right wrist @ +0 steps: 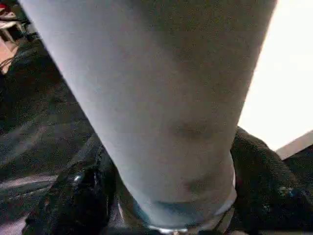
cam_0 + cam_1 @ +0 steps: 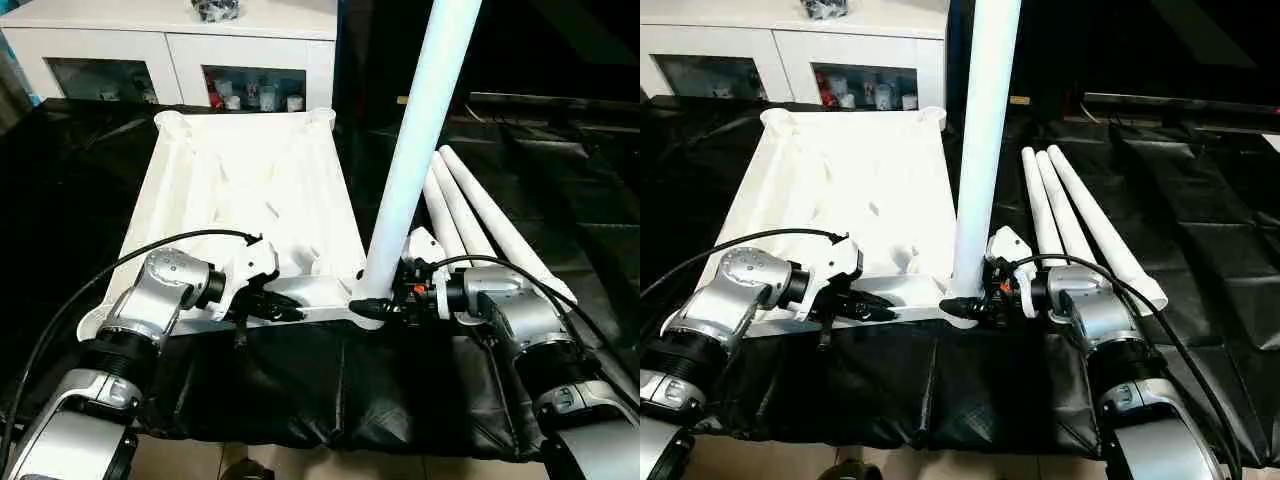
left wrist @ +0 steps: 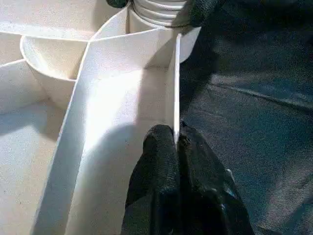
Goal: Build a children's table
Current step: Rotate leg to tighten
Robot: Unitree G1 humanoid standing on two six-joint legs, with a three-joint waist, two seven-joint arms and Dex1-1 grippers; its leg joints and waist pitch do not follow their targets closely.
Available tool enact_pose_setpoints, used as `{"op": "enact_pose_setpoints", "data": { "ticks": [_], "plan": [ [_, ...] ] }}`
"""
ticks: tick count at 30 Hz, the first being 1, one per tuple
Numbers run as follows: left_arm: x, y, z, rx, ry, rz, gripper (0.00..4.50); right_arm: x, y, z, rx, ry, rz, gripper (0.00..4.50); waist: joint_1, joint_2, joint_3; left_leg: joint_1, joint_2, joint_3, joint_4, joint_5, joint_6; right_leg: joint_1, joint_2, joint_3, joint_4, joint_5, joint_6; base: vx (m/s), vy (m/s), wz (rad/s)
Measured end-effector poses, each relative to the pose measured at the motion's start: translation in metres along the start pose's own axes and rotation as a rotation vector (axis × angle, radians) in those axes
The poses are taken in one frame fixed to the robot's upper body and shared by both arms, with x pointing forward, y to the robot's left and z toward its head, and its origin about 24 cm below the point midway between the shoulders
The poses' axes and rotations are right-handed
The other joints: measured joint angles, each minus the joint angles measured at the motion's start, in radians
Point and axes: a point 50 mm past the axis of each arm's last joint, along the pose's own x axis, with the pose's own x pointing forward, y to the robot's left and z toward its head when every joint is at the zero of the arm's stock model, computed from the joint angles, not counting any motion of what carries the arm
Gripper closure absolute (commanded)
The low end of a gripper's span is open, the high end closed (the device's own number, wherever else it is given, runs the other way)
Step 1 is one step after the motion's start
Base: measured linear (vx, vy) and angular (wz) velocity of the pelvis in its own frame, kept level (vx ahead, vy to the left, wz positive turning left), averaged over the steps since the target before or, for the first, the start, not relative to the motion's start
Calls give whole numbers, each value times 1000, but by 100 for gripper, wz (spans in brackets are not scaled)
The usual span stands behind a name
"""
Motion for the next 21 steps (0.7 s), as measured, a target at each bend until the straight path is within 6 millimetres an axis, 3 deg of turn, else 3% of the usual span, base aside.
{"op": "enact_pose_setpoints", "data": {
  "ticks": [5, 8, 11, 12, 13, 16, 17, 21],
  "plan": [
    [8, 7, 2, -48, -24, 122, 450, 13, -9, -1, 70, -72, -238, 174, -13, -1, 0, 4, 0, 0, 0, 0, -1, 1, 0, 1, 1, 2, -2, 0, 0, 0],
    [22, 13, 8, -83, -32, 241, 450, 28, -20, 2, 163, -120, -479, 175, -28, 0, 0, 9, -1, 0, -1, 0, -1, 4, 0, 1, 0, -1, 2, 0, 0, 0],
    [40, 15, 17, -117, -44, 335, 450, 36, -27, 5, 232, -138, -688, 175, -30, 0, 0, 13, -2, 0, -3, 0, -1, 5, -1, 1, -2, -1, 3, 0, 0, 0],
    [44, 14, 19, -130, -47, 351, 450, 37, -28, 5, 243, -144, -724, 140, -29, 1, -1, 13, -2, 0, -4, 0, -1, 6, -1, 1, -3, -1, 3, 0, 0, 0],
    [46, 14, 21, -135, -50, 358, 450, 37, -28, 6, 246, -149, -744, 106, -28, 1, -1, 13, -2, 0, -5, 0, -1, 6, -1, 2, -3, -1, 3, 0, 0, 0],
    [49, 13, 24, -141, -54, 365, 450, 37, -29, 6, 236, -152, -757, 95, -26, 2, -1, 13, -3, 0, -6, 0, -1, 6, -1, 2, -3, -1, 3, 0, 0, 0],
    [50, 13, 24, -141, -56, 365, 450, 37, -29, 6, 235, -154, -758, 69, -26, 2, -1, 13, -3, 0, -6, 0, -1, 6, -1, 2, -3, -1, 3, 0, 0, 0],
    [51, 13, 25, -137, -58, 367, 450, 38, -28, 7, 238, -168, -757, 39, -25, 4, -2, 13, -3, 0, -8, 0, -1, 6, -1, 2, -3, 1, -2, 0, 0, 0]
  ]
}}
